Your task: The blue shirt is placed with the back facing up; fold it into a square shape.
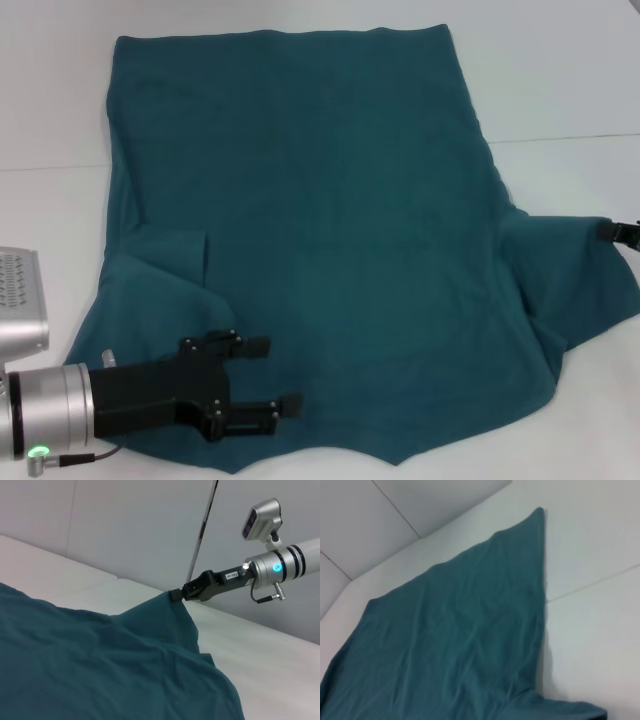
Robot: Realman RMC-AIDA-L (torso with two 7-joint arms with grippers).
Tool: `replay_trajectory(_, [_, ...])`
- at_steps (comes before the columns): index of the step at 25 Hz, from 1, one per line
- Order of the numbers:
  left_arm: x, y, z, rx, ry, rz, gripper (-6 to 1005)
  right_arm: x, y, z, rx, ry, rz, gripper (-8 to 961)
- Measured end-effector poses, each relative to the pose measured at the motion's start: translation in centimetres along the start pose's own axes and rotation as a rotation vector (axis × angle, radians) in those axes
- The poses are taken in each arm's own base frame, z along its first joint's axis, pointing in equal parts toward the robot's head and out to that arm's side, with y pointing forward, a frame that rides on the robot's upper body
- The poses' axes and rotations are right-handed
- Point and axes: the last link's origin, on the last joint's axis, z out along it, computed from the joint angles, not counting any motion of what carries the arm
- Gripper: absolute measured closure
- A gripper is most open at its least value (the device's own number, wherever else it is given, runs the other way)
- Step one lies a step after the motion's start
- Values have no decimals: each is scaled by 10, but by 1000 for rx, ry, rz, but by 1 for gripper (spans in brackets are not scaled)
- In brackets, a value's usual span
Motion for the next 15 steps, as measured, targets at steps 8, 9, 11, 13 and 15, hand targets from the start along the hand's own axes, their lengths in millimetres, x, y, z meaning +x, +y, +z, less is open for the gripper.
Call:
replay_trajectory(8, [1,0,1,0,14,-13,123,-15,3,-2,-5,-28,-32,948])
replay_trajectory(9, [2,0,1,0,14,-13,123,-15,3,-2,-5,-28,-32,948])
replay_trajectory(11, [2,0,1,0,17,-13,122,-18,3,-2,-3,-34,-37,947])
replay_trajectory(13, [2,0,1,1,19,-13,122,-22,4,-3,-3,-39,-47,947])
replay_trajectory(15, [2,0,1,-1,20,-15,122,-25,6,-1,-7,-39,-60,947])
